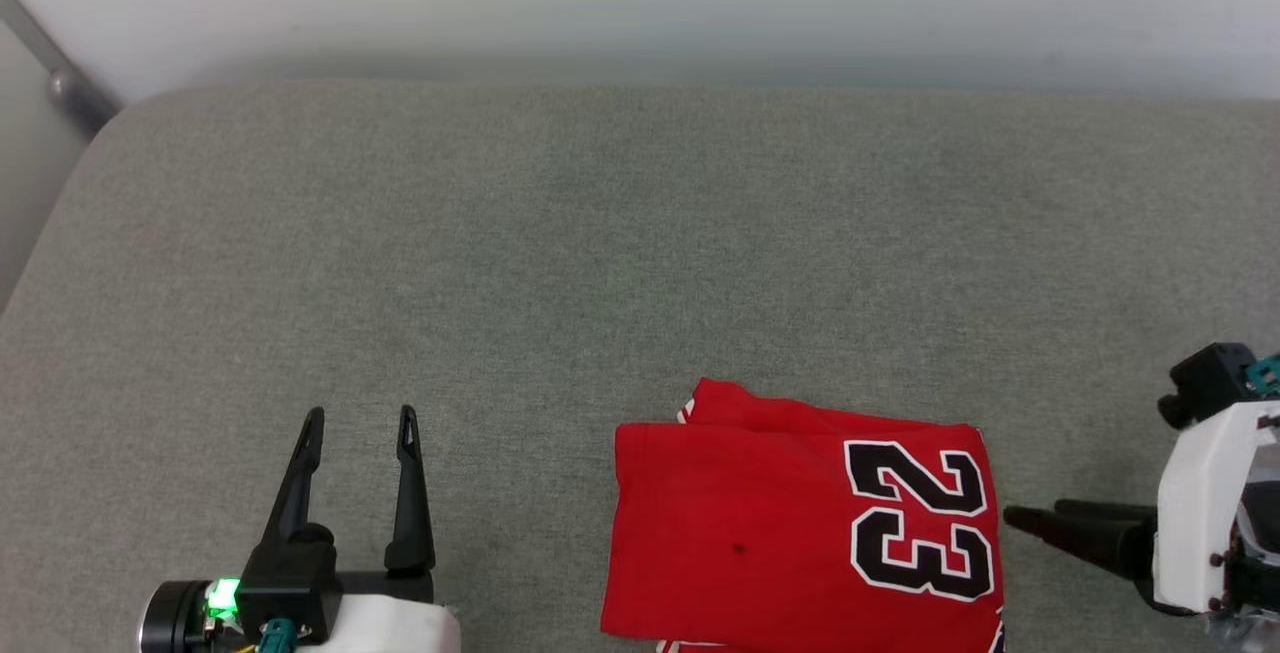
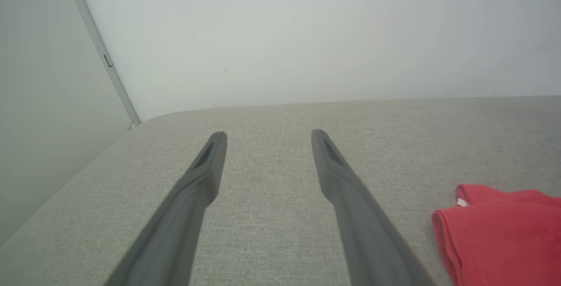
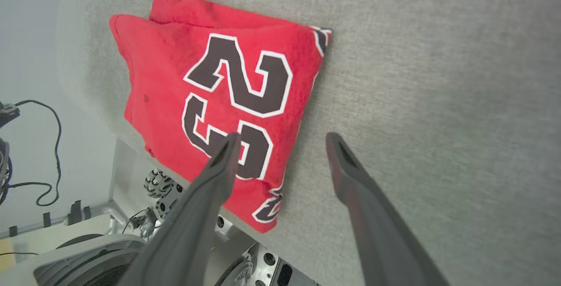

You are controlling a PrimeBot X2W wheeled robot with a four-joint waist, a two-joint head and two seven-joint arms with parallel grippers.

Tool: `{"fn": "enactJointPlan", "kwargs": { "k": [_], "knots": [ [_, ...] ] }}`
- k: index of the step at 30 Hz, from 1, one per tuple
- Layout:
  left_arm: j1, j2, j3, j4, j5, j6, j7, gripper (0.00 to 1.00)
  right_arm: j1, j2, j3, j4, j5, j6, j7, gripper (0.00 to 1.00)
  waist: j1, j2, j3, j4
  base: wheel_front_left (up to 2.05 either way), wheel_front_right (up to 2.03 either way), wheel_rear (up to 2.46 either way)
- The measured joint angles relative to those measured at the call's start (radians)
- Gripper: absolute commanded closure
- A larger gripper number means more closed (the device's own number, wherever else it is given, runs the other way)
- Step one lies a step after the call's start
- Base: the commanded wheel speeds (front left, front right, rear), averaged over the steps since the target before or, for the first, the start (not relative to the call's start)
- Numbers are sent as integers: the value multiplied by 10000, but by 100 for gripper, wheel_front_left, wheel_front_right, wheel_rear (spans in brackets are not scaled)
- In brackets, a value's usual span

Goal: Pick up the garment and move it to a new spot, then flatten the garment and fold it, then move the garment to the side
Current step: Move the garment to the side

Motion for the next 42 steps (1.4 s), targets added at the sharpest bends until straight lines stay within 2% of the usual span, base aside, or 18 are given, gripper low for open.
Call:
{"fn": "enactJointPlan", "kwargs": {
  "k": [4,12,17,18,19,26,30,37,42],
  "knots": [
    [-382,-8,-44,-4,0,-56,0,0,88,316,167,274,420,0,293,0,0,0,506,141,0,0,0],
    [-920,-52,-219,-44,-2,-67,0,0,13,888,548,715,940,4,211,0,1,0,1488,490,0,0,0],
    [-1068,-63,-270,-40,-6,-31,0,0,-105,826,1053,600,1120,12,188,1,0,0,1819,696,0,0,0],
    [-1091,-67,-280,-40,-8,-29,0,0,-115,779,1108,600,1137,12,109,68,0,0,1845,722,0,0,0],
    [-1102,-69,-280,-35,-10,-25,0,0,-131,727,1179,600,1164,12,33,100,0,0,1861,738,0,0,0],
    [-1076,-86,-247,67,-17,65,0,0,-284,355,1760,330,1321,4,-506,100,1,0,1573,591,0,0,0],
    [-757,-86,-98,59,-63,111,0,0,-701,-151,2094,-199,1241,2,-614,100,0,0,1305,208,0,0,0],
    [-405,-90,174,-79,-65,140,0,0,-1303,-1271,2322,-869,784,2,-476,100,0,0,935,-996,0,0,0],
    [-391,-13,263,-232,71,44,-2,0,-1846,-2029,2355,-836,272,2,-608,100,1,0,1027,-2076,0,0,0]
  ]
}}
